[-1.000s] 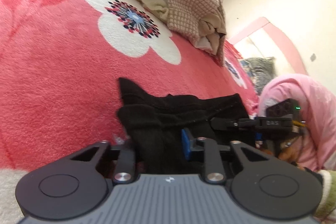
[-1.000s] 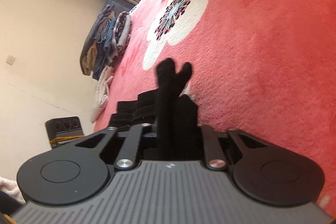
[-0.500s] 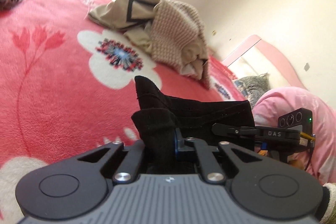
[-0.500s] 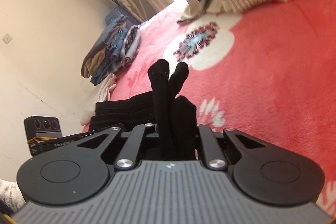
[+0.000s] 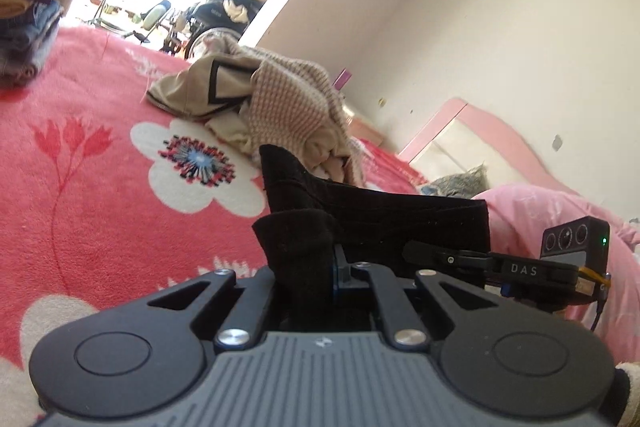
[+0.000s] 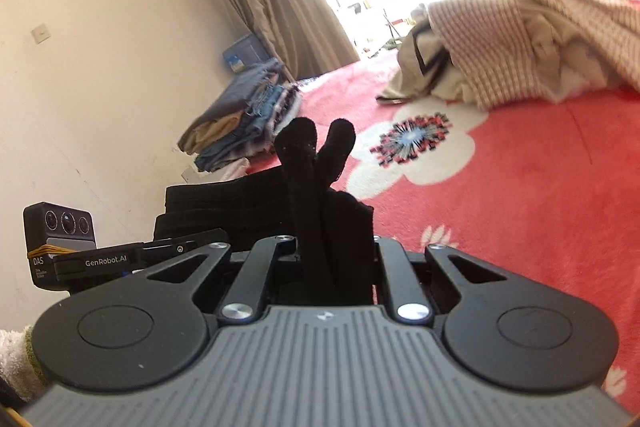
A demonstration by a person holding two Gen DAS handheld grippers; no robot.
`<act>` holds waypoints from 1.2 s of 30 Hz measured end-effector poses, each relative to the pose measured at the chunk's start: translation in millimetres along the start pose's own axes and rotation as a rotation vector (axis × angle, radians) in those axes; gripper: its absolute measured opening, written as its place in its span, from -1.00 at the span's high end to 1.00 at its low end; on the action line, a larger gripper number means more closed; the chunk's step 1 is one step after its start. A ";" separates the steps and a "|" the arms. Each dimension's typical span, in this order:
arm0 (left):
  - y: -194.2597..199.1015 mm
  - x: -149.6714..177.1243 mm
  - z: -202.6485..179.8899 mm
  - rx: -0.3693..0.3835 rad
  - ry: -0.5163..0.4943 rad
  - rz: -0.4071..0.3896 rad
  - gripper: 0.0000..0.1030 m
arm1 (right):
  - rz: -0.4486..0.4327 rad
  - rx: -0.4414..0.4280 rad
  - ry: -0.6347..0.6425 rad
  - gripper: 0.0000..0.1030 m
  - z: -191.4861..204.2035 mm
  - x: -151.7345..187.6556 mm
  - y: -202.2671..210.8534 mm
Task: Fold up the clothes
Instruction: 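Lift the folded black t-shirt off the bedspread with both grippers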
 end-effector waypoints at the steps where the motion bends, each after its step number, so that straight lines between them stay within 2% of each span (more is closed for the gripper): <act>1: 4.2 -1.1 -4.4 0.004 -0.005 -0.009 0.88 | -0.011 0.000 0.003 0.82 3.1 -0.9 4.7; 7: 34.0 -11.9 -31.7 0.003 -0.029 -0.055 0.89 | -0.072 -0.025 0.034 0.82 26.4 -4.9 31.0; 11: 59.6 -31.3 -49.6 -0.027 -0.081 -0.086 0.89 | -0.131 -0.057 0.043 0.82 46.8 -12.2 42.7; 22: 136.4 -113.0 -81.4 -0.199 -0.204 -0.203 0.89 | -0.262 -0.192 0.096 0.82 128.4 -65.5 44.9; 27: 163.3 -140.6 -96.9 -0.268 -0.245 -0.215 0.89 | -0.283 -0.251 0.097 0.82 163.5 -88.0 45.0; 32: 186.9 -155.4 -110.5 -0.313 -0.257 -0.252 0.89 | -0.293 -0.296 0.114 0.82 191.4 -95.9 46.3; 36: 199.2 -162.0 -112.8 -0.350 -0.229 -0.273 0.89 | -0.281 -0.310 0.115 0.82 207.0 -100.4 41.6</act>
Point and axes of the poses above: each gripper's, at about its wrist camera, not at the fingertips, and y roughly against the way its jaws point, z to its left, x to its underside, the point moved 6 cm from there along -y, roughly the way its jaws point, and after that the axes turned 15 degrees about x, right-handed, at the moved point
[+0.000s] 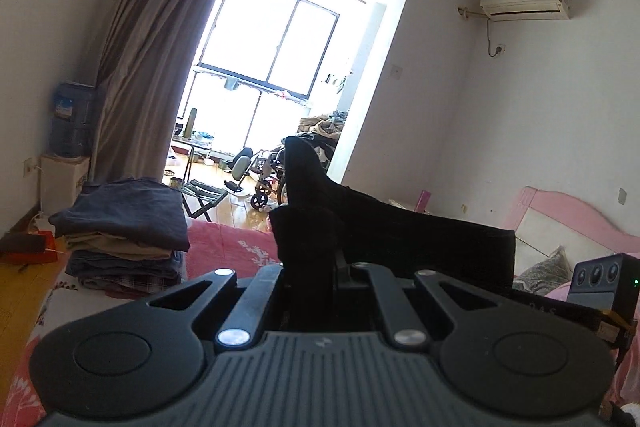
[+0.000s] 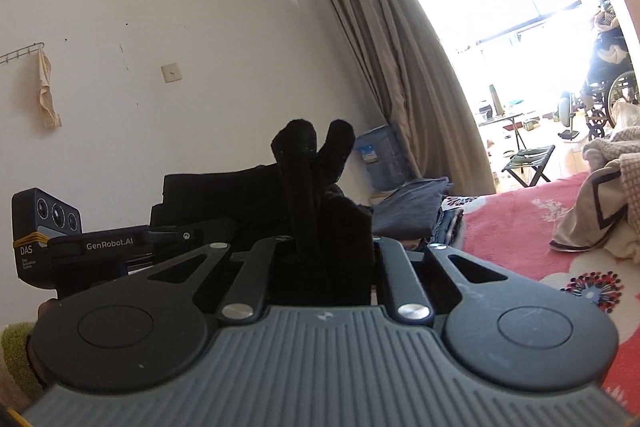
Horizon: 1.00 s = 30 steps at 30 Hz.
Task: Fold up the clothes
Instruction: 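Lift the folded black t-shirt off the bedspread with both grippers, then carry the held t-shirt with both grippers toward the folded clothes stack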
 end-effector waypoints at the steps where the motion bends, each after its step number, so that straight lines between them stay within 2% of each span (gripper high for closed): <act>1: 1.6 -1.4 2.9 -0.010 0.020 0.000 0.89 | 0.011 0.000 0.004 0.82 1.6 0.1 -2.9; 4: 3.4 -8.9 13.5 -0.051 0.064 0.011 0.90 | 0.042 0.002 0.022 0.82 9.5 -1.3 -10.0; 7: 7.8 -31.3 14.3 -0.060 0.052 0.005 0.90 | 0.056 -0.004 0.055 0.82 22.9 -11.7 -15.2; 11: 13.9 -60.1 3.9 -0.050 0.012 -0.024 0.90 | 0.024 -0.002 0.066 0.82 39.5 -36.7 -13.0; 16: 16.6 -76.7 -4.2 -0.042 -0.043 -0.056 0.90 | -0.038 -0.003 0.096 0.82 54.4 -58.7 -9.6; 20: 15.6 -78.5 5.6 -0.051 -0.052 -0.069 0.90 | -0.046 -0.010 0.101 0.82 59.4 -59.5 -21.9; 23: 13.1 -74.1 27.9 -0.072 -0.045 -0.069 0.90 | -0.036 -0.018 0.107 0.82 61.6 -53.1 -38.8; 30: 21.6 -52.6 78.0 -0.108 -0.026 -0.072 0.90 | -0.002 -0.058 0.089 0.82 65.7 -19.5 -82.3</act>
Point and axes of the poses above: each gripper's, at about its wrist camera, not at the fingertips, and y roughly against the way its jaws point, z to its left, x to its underside, the point moved 6 cm from there along -y, roughly the way its jaws point, and after that the axes turned 15 degrees about x, right-handed, at the moved point
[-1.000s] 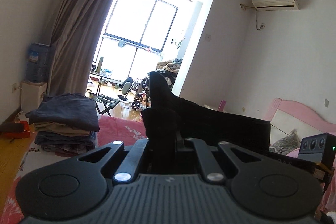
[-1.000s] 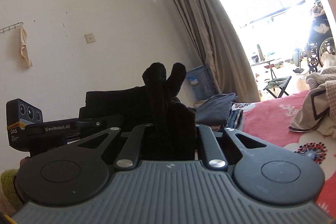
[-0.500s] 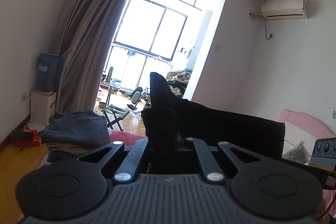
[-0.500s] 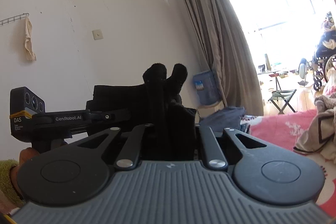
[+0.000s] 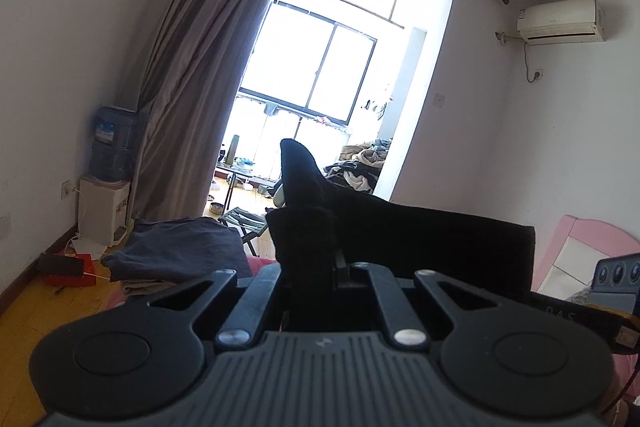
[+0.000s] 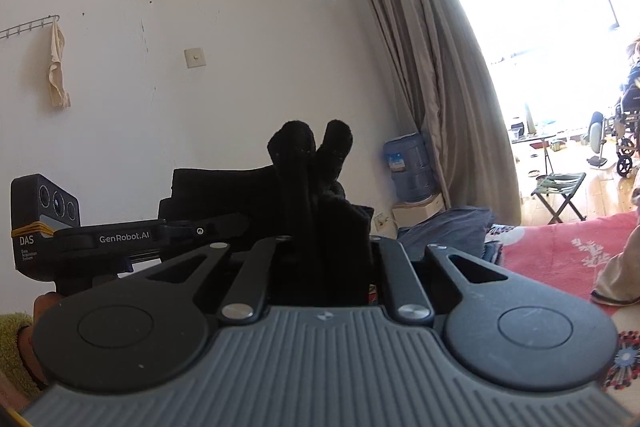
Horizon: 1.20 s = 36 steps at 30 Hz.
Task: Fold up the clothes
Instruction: 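Carry the held t-shirt with both grippers toward the folded clothes stack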
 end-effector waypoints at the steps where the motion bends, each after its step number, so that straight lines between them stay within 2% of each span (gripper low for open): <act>1: 1.8 3.7 8.4 -0.005 0.005 0.001 0.90 | 0.007 -0.005 0.000 0.82 0.5 6.3 -8.4; 6: 15.2 15.5 51.2 -0.032 0.026 -0.003 0.90 | 0.046 -0.045 0.017 0.82 15.4 33.2 -47.5; 12: 32.9 25.6 109.4 -0.064 0.084 -0.006 0.90 | 0.101 -0.097 0.022 0.82 56.6 65.8 -83.6; 20: 41.5 57.5 178.0 -0.119 0.156 0.057 0.90 | 0.159 -0.090 -0.162 0.82 63.2 121.2 -134.6; 28: -21.4 92.7 242.2 -0.094 0.240 0.176 0.90 | 0.281 -0.007 -0.188 0.82 28.7 163.1 -200.9; 33: -65.6 117.2 294.9 -0.059 0.369 0.219 0.90 | 0.382 0.045 -0.270 0.83 -12.8 184.4 -247.6; 36: -88.9 134.8 326.5 -0.068 0.446 0.263 0.90 | 0.449 0.077 -0.342 0.83 -35.7 198.6 -278.5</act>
Point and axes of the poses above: each gripper's, at about its wrist camera, not at the fingertips, and y roughly against the way its jaws point, z to its left, x to its underside, the point moved 6 cm from there along -y, roughly the way its jaws point, and after that the axes turned 15 degrees about x, right-handed, at the moved point
